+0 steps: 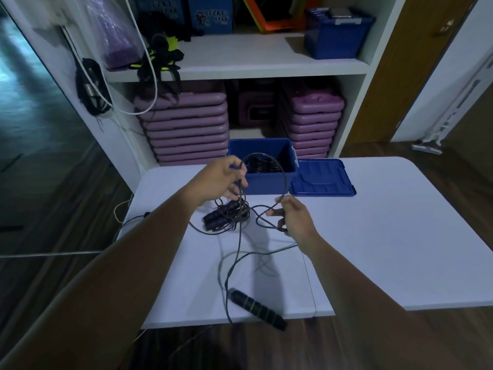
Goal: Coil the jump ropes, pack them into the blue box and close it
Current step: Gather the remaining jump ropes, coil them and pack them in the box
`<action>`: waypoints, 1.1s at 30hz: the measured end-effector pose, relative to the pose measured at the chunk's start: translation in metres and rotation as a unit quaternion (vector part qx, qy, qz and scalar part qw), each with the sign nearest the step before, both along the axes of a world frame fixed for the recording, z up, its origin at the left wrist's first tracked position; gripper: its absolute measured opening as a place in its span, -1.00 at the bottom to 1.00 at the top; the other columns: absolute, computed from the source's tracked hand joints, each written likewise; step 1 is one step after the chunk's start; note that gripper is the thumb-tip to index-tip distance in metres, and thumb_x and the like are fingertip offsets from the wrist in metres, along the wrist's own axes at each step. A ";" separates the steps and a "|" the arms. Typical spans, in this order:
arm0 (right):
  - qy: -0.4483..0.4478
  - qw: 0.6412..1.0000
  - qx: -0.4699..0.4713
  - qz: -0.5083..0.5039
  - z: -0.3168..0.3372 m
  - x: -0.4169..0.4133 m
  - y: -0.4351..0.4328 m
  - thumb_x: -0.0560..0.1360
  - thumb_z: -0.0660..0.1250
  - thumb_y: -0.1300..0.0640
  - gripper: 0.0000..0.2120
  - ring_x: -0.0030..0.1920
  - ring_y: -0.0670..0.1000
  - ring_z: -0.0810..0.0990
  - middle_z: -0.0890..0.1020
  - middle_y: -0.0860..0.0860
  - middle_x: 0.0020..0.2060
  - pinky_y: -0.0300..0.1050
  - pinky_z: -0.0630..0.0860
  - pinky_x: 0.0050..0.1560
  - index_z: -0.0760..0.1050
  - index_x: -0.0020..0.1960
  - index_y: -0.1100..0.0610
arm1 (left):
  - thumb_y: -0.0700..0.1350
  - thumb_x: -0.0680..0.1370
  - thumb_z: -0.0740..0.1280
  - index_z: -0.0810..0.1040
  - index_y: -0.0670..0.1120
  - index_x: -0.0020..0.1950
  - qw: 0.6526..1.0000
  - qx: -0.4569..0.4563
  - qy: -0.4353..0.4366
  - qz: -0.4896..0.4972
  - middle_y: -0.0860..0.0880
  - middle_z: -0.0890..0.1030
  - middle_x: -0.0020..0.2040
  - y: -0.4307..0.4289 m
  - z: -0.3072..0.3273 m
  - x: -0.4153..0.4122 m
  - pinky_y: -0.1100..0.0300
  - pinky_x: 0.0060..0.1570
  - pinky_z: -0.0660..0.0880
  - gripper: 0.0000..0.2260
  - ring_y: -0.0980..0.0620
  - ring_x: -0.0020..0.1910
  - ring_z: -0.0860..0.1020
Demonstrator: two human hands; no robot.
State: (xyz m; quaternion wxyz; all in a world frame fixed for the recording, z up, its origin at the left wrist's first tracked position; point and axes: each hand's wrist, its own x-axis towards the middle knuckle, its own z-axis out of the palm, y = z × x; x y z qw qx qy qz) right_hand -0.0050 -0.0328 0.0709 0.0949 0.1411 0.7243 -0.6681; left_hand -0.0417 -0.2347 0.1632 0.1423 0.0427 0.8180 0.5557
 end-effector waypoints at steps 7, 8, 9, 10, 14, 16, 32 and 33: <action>0.006 0.992 0.080 0.096 -0.014 0.001 -0.008 0.54 0.36 -0.01 -0.49 -0.11 0.01 0.60 0.70 0.05 -0.05 -0.11 0.48 -0.03 0.30 0.43 -0.06 | -0.17 0.66 0.26 0.53 -0.18 0.14 0.999 -0.022 0.037 0.012 -0.14 0.65 -0.02 0.004 0.006 -0.014 -0.13 -0.01 0.65 -0.87 -0.08 -0.20 0.57; 0.011 0.990 0.093 0.105 -0.016 0.000 -0.009 0.54 0.36 -0.01 -0.42 -0.09 0.02 0.60 0.67 0.06 -0.06 -0.12 0.49 -0.04 0.23 0.50 -0.04 | -0.18 0.65 0.27 0.55 -0.18 0.14 0.999 -0.027 0.040 0.014 -0.13 0.61 -0.05 0.004 0.004 -0.014 -0.13 -0.02 0.65 -0.88 -0.10 -0.20 0.59; 0.017 0.987 0.110 0.112 -0.018 0.000 -0.009 0.55 0.35 0.01 -0.40 -0.09 0.01 0.59 0.64 0.04 -0.08 -0.17 0.48 -0.10 0.19 0.52 -0.02 | -0.20 0.64 0.29 0.55 -0.18 0.14 0.998 -0.029 0.044 0.019 -0.14 0.55 -0.08 0.003 0.000 -0.015 -0.12 -0.03 0.65 -0.88 -0.12 -0.19 0.60; 0.022 0.983 0.134 0.121 -0.020 0.000 -0.009 0.57 0.33 0.02 -0.42 -0.09 0.00 0.57 0.63 0.02 -0.05 -0.21 0.46 -0.16 0.20 0.52 -0.01 | -0.21 0.64 0.30 0.56 -0.19 0.14 0.998 -0.029 0.046 0.029 -0.15 0.50 -0.09 0.002 -0.004 -0.015 -0.10 -0.04 0.66 -0.88 -0.13 -0.19 0.60; 0.045 0.958 0.242 0.147 -0.038 -0.001 -0.003 0.57 0.30 0.01 -0.56 -0.09 -0.03 0.56 0.58 -0.03 0.11 -0.15 0.52 -0.12 0.32 0.42 -0.02 | -0.21 0.62 0.31 0.56 -0.21 0.13 0.995 -0.025 0.037 0.087 -0.15 0.54 -0.09 -0.009 -0.023 -0.018 0.06 -0.16 0.68 -0.87 -0.11 -0.22 0.62; 0.064 0.943 0.294 0.141 -0.048 -0.001 0.000 0.56 0.31 0.03 -0.58 0.06 0.03 0.55 0.55 0.02 0.20 -0.05 0.51 0.08 0.35 0.40 0.00 | -0.19 0.61 0.34 0.58 -0.18 0.08 0.992 -0.031 0.038 0.113 -0.14 0.57 -0.12 -0.016 -0.035 -0.021 0.02 -0.15 0.68 -0.91 -0.09 -0.22 0.63; 0.182 0.867 0.457 0.077 -0.092 0.025 0.010 0.45 0.46 0.13 -0.40 0.44 0.17 0.30 0.34 0.14 0.43 0.08 0.34 0.38 0.35 0.44 0.07 | -0.25 0.59 0.37 0.48 -0.21 -0.03 0.948 0.133 -0.145 0.249 -0.19 0.55 -0.15 -0.044 -0.121 -0.020 0.18 -0.40 0.64 -0.92 -0.10 -0.32 0.65; 0.183 0.866 0.460 0.065 -0.095 0.028 0.010 0.45 0.46 0.12 -0.43 0.39 0.15 0.35 0.37 0.12 0.40 0.06 0.38 0.33 0.38 0.41 0.06 | -0.25 0.60 0.36 0.46 -0.20 -0.04 0.944 0.140 -0.158 0.255 -0.19 0.55 -0.15 -0.043 -0.123 -0.020 0.18 -0.41 0.63 -0.91 -0.11 -0.28 0.62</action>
